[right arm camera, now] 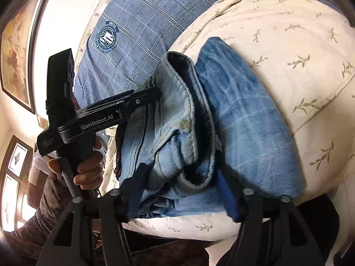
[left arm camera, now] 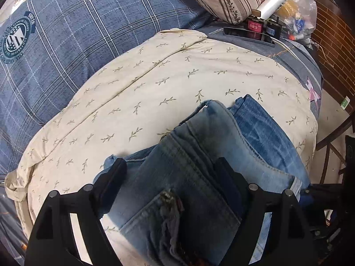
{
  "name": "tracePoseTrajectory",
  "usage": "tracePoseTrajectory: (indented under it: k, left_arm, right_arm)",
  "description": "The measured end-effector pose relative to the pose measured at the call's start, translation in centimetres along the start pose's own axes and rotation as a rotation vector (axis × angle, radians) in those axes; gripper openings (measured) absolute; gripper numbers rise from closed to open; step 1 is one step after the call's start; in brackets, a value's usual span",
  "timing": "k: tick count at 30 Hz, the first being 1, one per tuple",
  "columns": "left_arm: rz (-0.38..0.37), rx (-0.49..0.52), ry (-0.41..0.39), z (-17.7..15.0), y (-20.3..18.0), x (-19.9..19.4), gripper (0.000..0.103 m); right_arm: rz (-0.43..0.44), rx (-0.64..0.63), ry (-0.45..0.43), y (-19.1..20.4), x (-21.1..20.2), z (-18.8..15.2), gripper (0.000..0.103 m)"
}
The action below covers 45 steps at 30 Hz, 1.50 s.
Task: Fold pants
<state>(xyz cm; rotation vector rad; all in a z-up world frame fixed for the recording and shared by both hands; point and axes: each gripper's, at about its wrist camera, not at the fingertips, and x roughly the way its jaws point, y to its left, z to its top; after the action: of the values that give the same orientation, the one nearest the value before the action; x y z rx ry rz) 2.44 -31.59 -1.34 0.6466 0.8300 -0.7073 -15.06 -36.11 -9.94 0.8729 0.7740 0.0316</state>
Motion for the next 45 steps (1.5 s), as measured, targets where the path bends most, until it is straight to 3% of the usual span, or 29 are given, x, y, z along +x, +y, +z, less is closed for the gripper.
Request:
tracePoseTrajectory:
  k: [10,21,25,29,32,33,34,36,37,39,42,45]
  left_arm:
    - [0.102,0.021,-0.031,0.2,0.7,-1.5,0.082]
    - [0.204,0.031,-0.049,1.3,2.4,-2.0,0.082]
    - [0.108,-0.026,0.018,2.9,4.9,-1.5,0.082]
    - [-0.033,0.026,0.091,2.9,4.6,0.5,0.083]
    - [-0.070,0.066,0.143,2.1,3.6,2.8,0.090]
    - [-0.121,0.056,0.169,1.6,3.3,3.6,0.090]
    - [-0.137,0.050,0.167,1.4,3.2,3.8,0.090]
    - [-0.165,0.065,0.131,0.9,2.8,3.2,0.085]
    - [-0.167,0.087,0.108,0.7,2.4,2.6,0.078]
    - [-0.201,0.113,0.088,0.8,1.8,1.3,0.051]
    - [-0.219,0.132,0.047,1.8,0.9,-0.5,0.041]
    - [-0.238,0.148,-0.011,2.8,-0.7,-2.1,0.039]
  right_arm:
    - [-0.016,-0.013,-0.036,0.8,-1.2,0.5,0.079]
    - [-0.009,-0.003,-0.044,0.4,-1.7,0.7,0.081]
    - [0.011,0.022,-0.043,0.1,-1.6,1.0,0.083]
    - [0.030,0.006,-0.009,0.6,-0.2,1.0,0.083]
    - [0.023,-0.035,0.010,1.5,0.7,1.0,0.082]
    - [0.010,-0.055,0.005,1.8,0.9,0.9,0.075]
    - [-0.010,-0.073,0.002,2.1,0.9,0.9,0.060]
    - [-0.022,-0.084,0.002,2.1,0.7,1.1,0.037]
    - [0.000,-0.079,-0.005,2.1,0.3,1.1,0.034]
    - [0.033,-0.086,-0.028,2.5,-0.6,1.1,0.031]
    - [0.064,-0.124,-0.068,3.9,-2.7,1.1,0.029]
    - [0.037,-0.140,-0.105,3.5,-4.7,0.7,0.029]
